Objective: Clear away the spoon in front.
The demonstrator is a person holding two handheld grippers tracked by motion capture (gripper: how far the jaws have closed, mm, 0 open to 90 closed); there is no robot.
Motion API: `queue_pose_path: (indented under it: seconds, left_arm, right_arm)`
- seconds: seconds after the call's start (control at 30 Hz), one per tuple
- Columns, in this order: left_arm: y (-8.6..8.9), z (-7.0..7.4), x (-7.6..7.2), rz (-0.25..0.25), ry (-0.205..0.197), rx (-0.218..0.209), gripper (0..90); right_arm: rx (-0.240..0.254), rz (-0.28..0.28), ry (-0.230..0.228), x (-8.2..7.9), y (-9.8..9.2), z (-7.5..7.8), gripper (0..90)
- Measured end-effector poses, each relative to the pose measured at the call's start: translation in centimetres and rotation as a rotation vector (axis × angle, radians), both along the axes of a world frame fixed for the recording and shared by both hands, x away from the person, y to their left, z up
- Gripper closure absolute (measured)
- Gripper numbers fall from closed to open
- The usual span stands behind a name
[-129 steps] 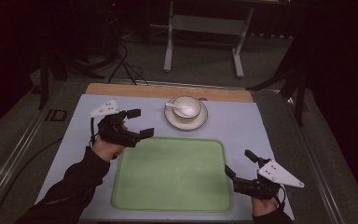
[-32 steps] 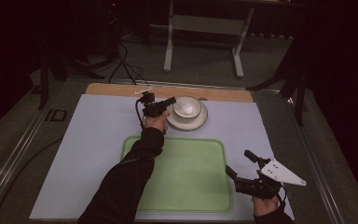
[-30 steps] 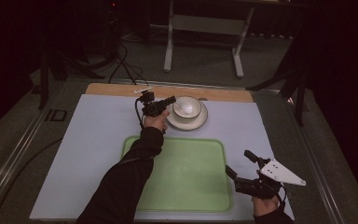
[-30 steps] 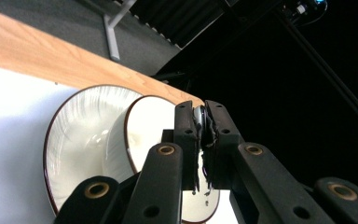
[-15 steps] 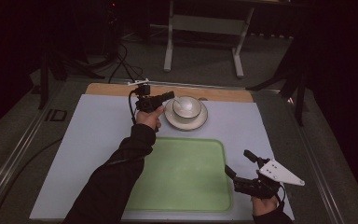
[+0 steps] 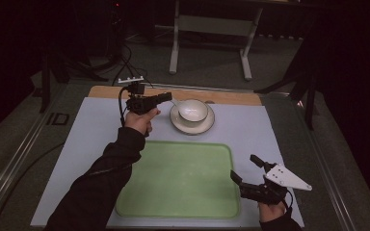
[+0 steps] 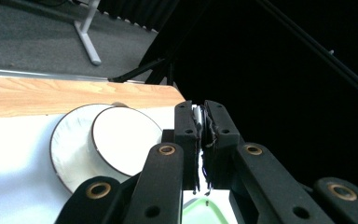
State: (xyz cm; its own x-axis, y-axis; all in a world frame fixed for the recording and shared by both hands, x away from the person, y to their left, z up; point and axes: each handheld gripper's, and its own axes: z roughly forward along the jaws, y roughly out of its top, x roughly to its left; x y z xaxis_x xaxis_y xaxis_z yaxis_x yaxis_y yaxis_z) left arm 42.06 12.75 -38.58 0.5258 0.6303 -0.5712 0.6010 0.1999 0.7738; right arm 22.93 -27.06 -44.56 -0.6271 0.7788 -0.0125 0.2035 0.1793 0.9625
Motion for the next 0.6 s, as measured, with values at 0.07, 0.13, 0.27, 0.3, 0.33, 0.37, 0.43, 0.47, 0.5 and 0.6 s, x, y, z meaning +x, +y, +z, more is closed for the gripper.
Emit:
queue_pose_path:
  seconds: [0.07,0.13,0.27,0.3,0.33,0.37,0.43,0.47,0.5,0.6]
  left_arm:
    - [0.3,0.3,-0.4,-0.008,-0.002,0.016,85.5]
    - [0.6,0.5,-0.8,-0.023,-0.001,0.036,85.5]
    - [1.1,0.8,-1.6,-0.080,0.006,0.083,85.4]
    - [1.3,0.8,-1.9,-0.089,0.005,0.092,85.4]
    - [1.4,0.9,-2.1,-0.099,0.005,0.100,85.4]
    - [1.4,0.9,-2.1,-0.099,0.005,0.100,85.4]
    - [1.9,1.1,-2.8,-0.132,-0.004,0.116,85.4]
    - [2.1,1.2,-3.1,-0.143,-0.007,0.122,85.5]
    - [2.2,1.2,-3.3,-0.158,-0.003,0.131,85.4]
    - [2.6,1.3,-4.0,-0.199,-0.007,0.174,85.4]
  right_arm:
    - [0.004,-0.002,0.001,0.0,0.0,0.0,12.9]
    - [0.004,-0.002,0.003,0.0,0.0,0.0,12.9]
    - [0.002,-0.001,0.005,0.1,0.0,0.0,12.9]
    - [0.001,0.000,0.005,0.1,0.0,-0.1,12.9]
    - [0.002,0.001,0.005,0.1,0.0,-0.1,12.9]
    - [0.002,0.001,0.005,0.1,0.0,-0.1,13.0]
    - [0.001,0.002,0.006,0.1,0.1,-0.1,13.0]
    - [-0.001,0.001,0.007,0.1,0.1,-0.1,13.0]
    - [-0.001,0.002,0.007,0.1,0.1,-0.1,13.0]
    - [-0.001,0.000,0.005,0.1,0.1,-0.1,13.0]
